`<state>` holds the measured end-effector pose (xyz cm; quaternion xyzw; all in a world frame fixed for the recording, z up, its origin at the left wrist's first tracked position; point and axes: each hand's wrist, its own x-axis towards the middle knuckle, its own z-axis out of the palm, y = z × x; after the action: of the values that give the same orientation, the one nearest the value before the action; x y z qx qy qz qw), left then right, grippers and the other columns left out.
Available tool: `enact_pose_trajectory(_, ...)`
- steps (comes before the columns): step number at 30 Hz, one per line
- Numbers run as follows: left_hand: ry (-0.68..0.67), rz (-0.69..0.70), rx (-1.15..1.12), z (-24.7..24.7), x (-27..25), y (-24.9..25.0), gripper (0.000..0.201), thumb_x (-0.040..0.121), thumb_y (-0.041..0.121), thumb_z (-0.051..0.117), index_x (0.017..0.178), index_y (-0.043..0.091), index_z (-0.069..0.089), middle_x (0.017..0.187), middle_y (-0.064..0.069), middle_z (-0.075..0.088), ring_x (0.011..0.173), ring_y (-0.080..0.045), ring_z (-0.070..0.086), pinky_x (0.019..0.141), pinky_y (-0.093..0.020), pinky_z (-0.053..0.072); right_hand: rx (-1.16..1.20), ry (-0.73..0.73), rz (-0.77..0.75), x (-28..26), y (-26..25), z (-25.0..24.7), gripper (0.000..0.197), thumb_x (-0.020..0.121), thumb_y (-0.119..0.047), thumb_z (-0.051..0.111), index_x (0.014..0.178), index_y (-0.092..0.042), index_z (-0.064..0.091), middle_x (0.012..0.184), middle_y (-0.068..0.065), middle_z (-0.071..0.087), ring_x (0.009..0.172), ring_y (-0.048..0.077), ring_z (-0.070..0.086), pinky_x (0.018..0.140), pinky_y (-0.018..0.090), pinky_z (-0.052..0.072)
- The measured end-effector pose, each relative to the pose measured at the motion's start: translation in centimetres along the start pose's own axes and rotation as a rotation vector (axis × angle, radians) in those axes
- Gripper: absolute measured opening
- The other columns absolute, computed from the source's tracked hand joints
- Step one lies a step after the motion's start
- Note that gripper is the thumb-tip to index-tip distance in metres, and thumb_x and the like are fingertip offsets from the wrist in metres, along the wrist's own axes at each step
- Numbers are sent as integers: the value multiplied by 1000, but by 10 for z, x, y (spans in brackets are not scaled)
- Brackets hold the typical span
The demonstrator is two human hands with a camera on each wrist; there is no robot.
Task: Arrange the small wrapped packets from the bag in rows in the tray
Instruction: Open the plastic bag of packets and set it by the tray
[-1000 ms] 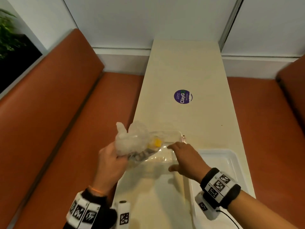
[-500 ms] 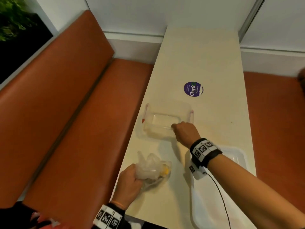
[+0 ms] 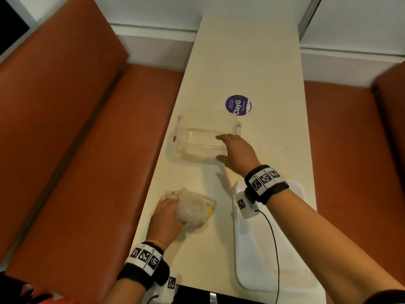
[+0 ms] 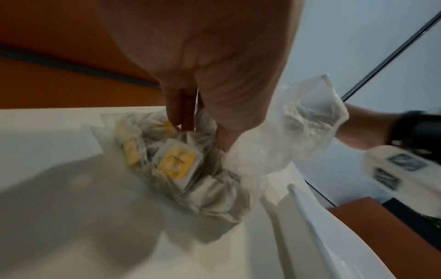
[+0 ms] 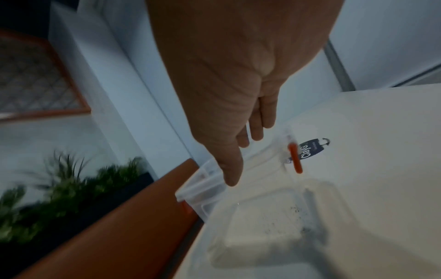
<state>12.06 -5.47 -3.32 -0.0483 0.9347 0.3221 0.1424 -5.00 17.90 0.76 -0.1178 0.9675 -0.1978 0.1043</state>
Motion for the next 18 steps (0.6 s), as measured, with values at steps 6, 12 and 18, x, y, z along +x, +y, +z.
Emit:
enact_pose_trajectory(6, 33, -79, 148, -18, -13, 16, 89, 71, 36, 81, 150, 36, 41, 157, 9, 37, 140, -19, 42, 116, -47, 35, 54, 201, 333, -111, 75, -9, 55, 90, -25, 77, 141, -19, 58, 142, 9, 60, 128, 32, 55, 109, 44, 42)
enact_pose_trajectory(12, 93, 102, -132, 8, -36, 77, 31, 81, 24, 75, 109, 35, 68, 94, 18, 66, 79, -4, 62, 76, -33, 57, 158, 72, 913, -201, 156, 17, 60, 98, -27, 67, 150, -8, 44, 148, 18, 53, 134, 37, 52, 111, 49, 47)
enact_pose_trajectory(18, -421, -118, 16, 104, -21, 88, 53, 94, 52, 66, 139, 26, 56, 92, 9, 72, 86, -8, 68, 80, -28, 55, 146, -157, 871, -217, 172, 38, 30, 109, -28, 47, 112, -4, 65, 113, 14, 67, 92, 25, 58, 87, 37, 53)
